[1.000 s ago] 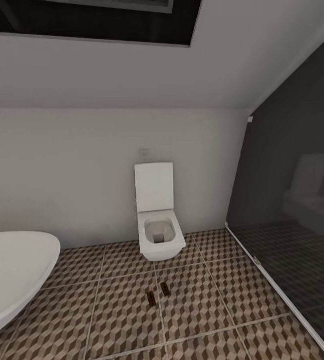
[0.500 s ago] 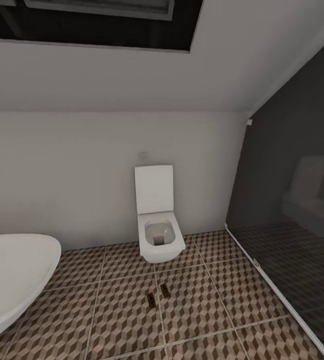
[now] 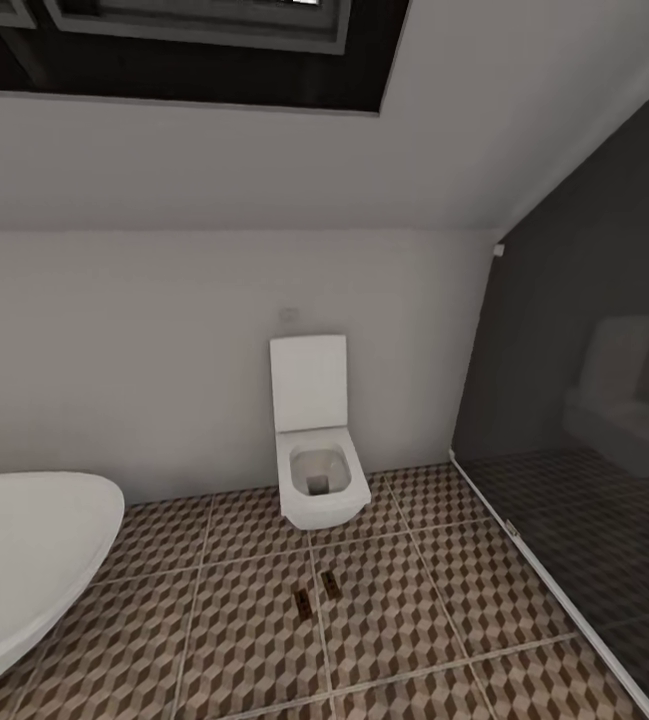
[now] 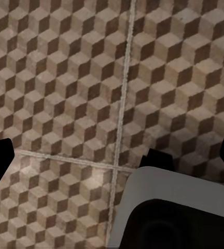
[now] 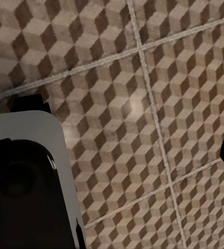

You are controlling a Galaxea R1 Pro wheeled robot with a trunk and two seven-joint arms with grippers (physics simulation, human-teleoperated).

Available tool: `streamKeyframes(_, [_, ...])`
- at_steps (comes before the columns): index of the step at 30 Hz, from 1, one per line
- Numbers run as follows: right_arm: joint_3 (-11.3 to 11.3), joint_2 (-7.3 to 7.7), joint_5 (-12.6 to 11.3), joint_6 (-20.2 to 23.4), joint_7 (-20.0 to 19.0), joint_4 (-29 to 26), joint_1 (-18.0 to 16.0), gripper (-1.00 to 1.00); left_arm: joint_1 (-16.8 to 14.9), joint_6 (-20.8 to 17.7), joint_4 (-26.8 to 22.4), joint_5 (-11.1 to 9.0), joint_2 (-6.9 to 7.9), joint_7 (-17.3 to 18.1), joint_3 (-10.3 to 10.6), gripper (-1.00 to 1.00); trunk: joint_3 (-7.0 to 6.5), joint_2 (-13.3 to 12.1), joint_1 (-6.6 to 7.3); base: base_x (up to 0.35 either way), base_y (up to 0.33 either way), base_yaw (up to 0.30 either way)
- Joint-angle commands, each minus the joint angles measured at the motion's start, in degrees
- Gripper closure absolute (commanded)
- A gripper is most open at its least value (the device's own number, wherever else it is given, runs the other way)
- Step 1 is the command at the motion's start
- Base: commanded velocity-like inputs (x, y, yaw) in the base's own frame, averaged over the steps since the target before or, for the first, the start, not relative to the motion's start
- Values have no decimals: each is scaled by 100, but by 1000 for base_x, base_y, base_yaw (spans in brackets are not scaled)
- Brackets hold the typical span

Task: Take the four mousetraps from the cabinet in the bathroom and place them on the bathroom floor. Make sure all four end up on the same floor surface, and ensure that at least two of them are either under or directly next to the same bathroom sink.

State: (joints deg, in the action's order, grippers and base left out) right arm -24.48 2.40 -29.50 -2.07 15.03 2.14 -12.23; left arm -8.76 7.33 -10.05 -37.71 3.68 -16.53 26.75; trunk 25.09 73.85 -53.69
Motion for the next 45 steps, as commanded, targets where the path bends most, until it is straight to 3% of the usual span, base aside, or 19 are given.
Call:
streamKeyframes(1, [-48, -5, -56, -21, 0, 14, -6, -100, 0, 11, -6, -51, 3, -26, 49, -100, -13, -38, 23, 0, 0, 0])
streamKeyframes(12, [-48, -3, -56, -21, 0, 14, -6, -100, 28, -3, -3, -52, 6, 38, 49, -100, -210, -479, 264, 0, 0, 0])
streamKeyframes(26, [-48, -5, -56, -25, -5, 11, -6, -100, 40, -75, 0, -48, 10, 484, 49, -100, -461, -1041, 572, 0, 0, 0])
streamKeyframes(45, [-50, -85, -39, -30, -16, -215, -5, -100, 41, -327, -2, -39, 19, 565, 57, -100, -803, -1803, 989, 0, 0, 0])
